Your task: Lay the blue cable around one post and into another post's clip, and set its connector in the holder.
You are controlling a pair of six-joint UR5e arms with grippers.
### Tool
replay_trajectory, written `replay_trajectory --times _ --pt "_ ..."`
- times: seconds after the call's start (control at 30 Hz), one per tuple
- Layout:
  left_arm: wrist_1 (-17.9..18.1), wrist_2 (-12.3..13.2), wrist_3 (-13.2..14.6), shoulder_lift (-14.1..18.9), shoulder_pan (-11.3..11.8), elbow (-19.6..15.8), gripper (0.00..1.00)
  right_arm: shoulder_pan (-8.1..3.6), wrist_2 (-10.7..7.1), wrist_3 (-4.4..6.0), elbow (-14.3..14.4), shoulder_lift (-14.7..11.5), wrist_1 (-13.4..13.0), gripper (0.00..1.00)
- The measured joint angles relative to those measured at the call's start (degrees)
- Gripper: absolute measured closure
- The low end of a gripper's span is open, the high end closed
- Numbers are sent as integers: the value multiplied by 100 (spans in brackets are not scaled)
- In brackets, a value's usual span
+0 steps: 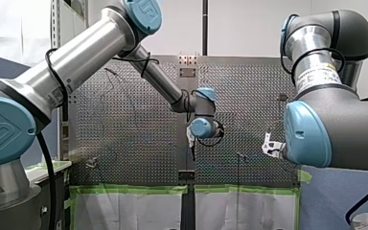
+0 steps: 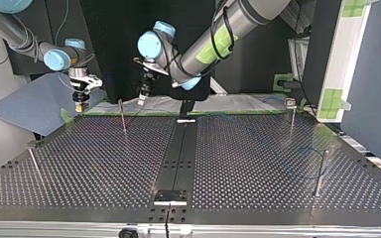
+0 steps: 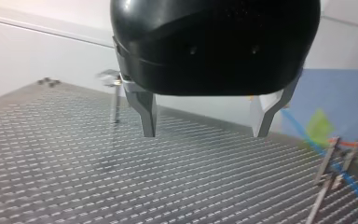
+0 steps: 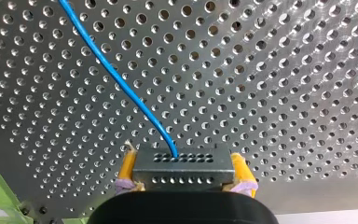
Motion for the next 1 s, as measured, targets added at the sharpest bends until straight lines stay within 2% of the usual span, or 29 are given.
replay_trajectory --times 0.13,0.23,0.73,1.0 --pt "161 -210 -70 257 34 -256 0 1 -6 4 0 0 4 75" --pt "263 -261 -165 426 75 -425 0 2 -9 7 1 0 7 75" --pt "651 -258 -485 1246 217 -1245 0 11 -52 19 0 0 9 75" --pt "682 -262 -569 1681 220 -1680 0 19 -70 19 -6 0 9 75"
